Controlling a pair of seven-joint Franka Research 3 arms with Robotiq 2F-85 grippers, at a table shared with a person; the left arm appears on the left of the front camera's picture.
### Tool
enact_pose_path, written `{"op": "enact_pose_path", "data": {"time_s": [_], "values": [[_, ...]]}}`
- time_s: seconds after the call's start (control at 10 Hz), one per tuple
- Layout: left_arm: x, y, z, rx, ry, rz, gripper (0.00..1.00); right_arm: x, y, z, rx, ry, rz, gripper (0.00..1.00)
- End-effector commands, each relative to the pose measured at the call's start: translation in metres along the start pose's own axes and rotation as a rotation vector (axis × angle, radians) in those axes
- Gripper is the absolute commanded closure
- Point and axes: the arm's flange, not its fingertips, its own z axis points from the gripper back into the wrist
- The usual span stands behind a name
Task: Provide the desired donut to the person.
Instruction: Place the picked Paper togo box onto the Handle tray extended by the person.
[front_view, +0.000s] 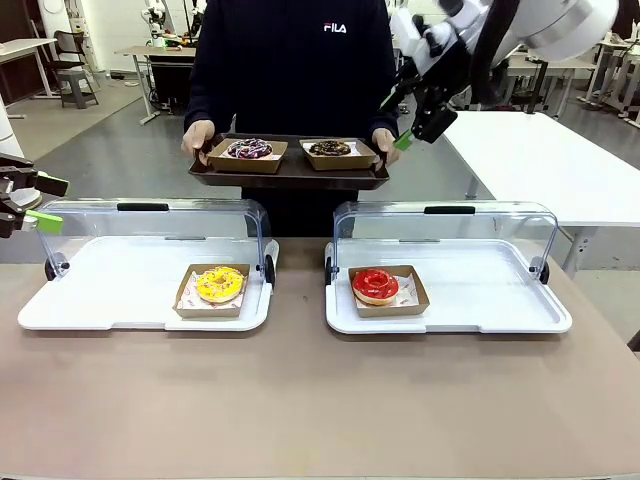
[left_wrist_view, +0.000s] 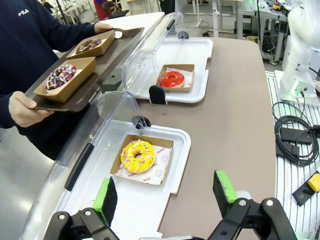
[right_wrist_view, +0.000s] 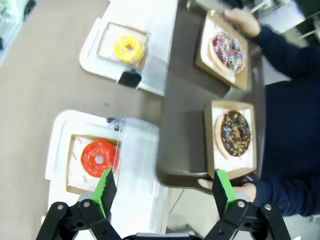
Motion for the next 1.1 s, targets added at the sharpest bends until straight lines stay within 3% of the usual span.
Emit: {"op": "enact_pose_path", "data": {"time_s": [0.0, 0.2, 0.6, 1.0], "values": [[-0.001, 0.0, 0.0, -0.003, -0.014, -0.006, 0.0, -0.001, 0.057, 0.045, -0.072, -0.1, -0.006, 0.0], [-0.001, 0.0, 0.0, -0.003, -0.014, -0.006, 0.0, -0.01, 0.093, 0.084, -0.141, -0.151, -0.061, 0.0], [-0.001, 0.0, 0.0, -0.003, -0.014, -0.006, 0.0, -0.046, 0.156, 0.138, -0.284, -0.38, -0.231, 0.0], [-0.001, 0.0, 0.0, -0.003, -0.014, -0.006, 0.0, -0.088, 0.189, 0.139, -0.28, -0.376, -0.455, 0.0]]}}
